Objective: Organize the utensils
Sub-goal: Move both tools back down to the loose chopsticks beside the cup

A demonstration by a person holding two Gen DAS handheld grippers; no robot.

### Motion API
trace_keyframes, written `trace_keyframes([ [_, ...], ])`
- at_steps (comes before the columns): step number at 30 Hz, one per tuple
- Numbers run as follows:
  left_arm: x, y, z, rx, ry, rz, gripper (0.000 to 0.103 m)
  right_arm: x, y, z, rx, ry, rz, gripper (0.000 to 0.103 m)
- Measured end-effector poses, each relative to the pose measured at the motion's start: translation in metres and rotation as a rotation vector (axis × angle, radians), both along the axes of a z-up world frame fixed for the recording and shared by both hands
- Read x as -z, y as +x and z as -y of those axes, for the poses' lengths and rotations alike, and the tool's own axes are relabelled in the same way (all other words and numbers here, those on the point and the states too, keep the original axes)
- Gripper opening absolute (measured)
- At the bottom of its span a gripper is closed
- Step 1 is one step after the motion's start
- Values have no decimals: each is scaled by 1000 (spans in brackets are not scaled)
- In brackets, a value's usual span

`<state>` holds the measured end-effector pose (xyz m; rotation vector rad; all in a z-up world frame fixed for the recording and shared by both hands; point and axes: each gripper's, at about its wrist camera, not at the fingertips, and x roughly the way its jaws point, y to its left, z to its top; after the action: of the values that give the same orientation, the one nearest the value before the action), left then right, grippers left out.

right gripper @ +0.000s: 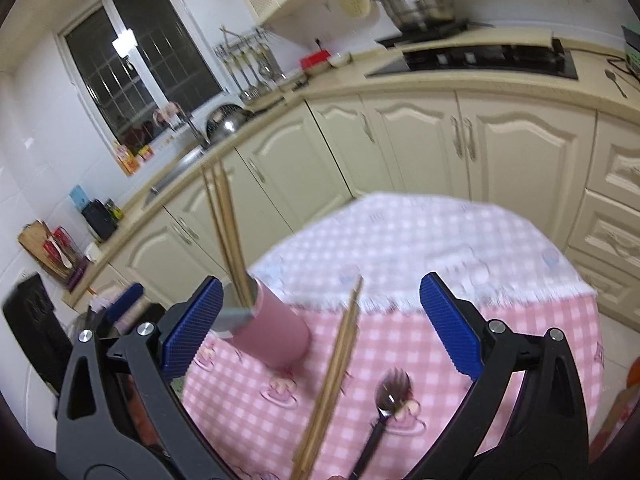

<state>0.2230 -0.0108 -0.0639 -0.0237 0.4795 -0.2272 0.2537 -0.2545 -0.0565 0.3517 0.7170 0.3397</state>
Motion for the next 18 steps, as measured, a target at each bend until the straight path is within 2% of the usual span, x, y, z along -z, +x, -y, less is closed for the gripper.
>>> trace_keyframes([
  [9,29,-6,10,23,48,-120,98,59,-11,-23,-39,-194,-120,97],
  [13,47,-6,13,23,72,-179,98,77,-16,-35,-60,-274,-140,97],
  [18,65,-4,13,11,84,-239,98,88,-21,-44,-109,-262,-146,97],
])
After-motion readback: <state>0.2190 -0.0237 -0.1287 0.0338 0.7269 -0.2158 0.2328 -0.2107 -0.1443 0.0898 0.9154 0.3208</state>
